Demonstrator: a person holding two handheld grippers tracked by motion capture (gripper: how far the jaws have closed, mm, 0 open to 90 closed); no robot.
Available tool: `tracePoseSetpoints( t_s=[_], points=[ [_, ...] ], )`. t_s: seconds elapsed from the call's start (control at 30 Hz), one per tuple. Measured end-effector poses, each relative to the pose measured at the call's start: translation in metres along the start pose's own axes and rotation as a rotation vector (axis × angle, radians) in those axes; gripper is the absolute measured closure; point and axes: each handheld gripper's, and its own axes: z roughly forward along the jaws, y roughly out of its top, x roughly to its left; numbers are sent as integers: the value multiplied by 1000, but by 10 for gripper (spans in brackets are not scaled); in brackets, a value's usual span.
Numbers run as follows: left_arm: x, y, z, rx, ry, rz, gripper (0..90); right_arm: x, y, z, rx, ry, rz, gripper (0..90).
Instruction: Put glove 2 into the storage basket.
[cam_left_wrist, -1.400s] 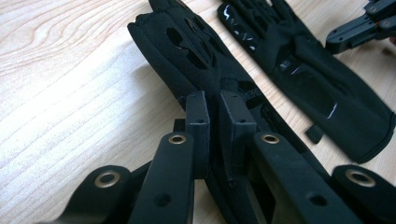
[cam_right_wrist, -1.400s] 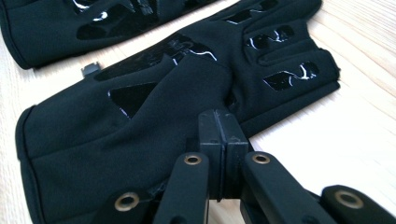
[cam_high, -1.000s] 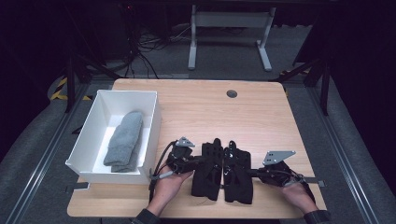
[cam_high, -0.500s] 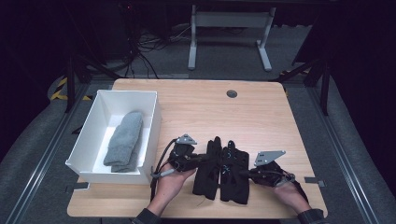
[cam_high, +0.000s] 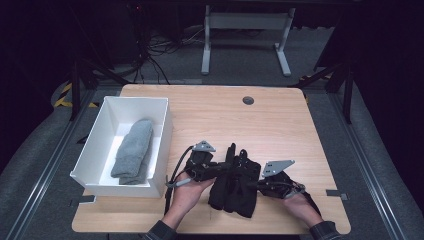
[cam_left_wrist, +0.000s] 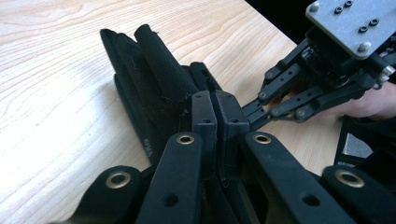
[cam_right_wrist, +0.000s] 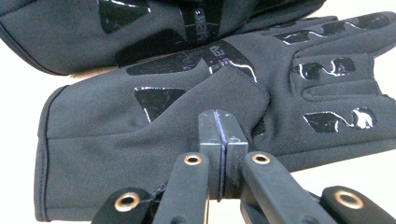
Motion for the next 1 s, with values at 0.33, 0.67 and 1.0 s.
tracePoseSetpoints(
  t_s=[0.33,0.67,1.0],
  points=[
    [0,2,9,15,-15,0,884,7,14,15,0,-3,-18,900],
    [2,0,14,26,-3,-3,884,14,26,26,-12,-6,-47,900],
    [-1,1,16,24,-20,-5,884,4,14,14,-2,-28,-23,900]
  ],
)
